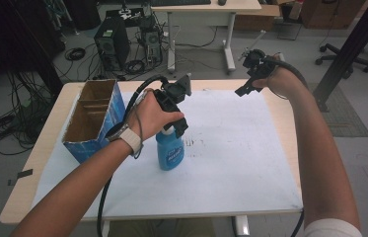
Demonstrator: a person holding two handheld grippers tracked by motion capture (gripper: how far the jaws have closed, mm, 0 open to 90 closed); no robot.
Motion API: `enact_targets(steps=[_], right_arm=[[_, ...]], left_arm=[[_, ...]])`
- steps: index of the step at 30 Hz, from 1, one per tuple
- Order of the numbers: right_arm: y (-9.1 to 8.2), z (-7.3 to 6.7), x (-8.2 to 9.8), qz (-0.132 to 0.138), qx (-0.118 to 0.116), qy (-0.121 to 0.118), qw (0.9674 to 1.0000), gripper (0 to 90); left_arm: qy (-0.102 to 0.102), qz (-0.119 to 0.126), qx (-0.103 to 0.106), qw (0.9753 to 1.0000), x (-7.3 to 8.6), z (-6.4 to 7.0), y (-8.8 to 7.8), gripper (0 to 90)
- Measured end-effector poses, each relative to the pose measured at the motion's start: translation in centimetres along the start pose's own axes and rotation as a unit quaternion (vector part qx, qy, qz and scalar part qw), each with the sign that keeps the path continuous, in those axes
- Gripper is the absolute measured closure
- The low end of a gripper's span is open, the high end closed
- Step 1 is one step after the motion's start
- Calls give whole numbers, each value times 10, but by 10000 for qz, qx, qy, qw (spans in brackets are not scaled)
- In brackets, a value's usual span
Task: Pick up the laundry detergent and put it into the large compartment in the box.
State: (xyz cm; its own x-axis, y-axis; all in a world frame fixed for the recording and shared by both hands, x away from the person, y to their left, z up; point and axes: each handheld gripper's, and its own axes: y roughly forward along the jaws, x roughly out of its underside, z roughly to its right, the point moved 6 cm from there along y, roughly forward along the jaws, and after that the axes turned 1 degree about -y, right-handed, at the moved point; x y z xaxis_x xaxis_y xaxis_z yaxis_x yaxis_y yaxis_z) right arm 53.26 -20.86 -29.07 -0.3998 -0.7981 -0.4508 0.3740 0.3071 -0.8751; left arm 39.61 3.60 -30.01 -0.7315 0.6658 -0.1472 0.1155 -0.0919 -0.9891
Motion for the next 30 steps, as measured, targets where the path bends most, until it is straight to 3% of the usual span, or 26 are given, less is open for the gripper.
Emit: enact_targets(steps=[30], right_arm=[[4, -1, 0, -25, -46, -12, 10000, 72]], left_arm=[[-14, -97, -13, 10000, 7, 1, 31, 99]])
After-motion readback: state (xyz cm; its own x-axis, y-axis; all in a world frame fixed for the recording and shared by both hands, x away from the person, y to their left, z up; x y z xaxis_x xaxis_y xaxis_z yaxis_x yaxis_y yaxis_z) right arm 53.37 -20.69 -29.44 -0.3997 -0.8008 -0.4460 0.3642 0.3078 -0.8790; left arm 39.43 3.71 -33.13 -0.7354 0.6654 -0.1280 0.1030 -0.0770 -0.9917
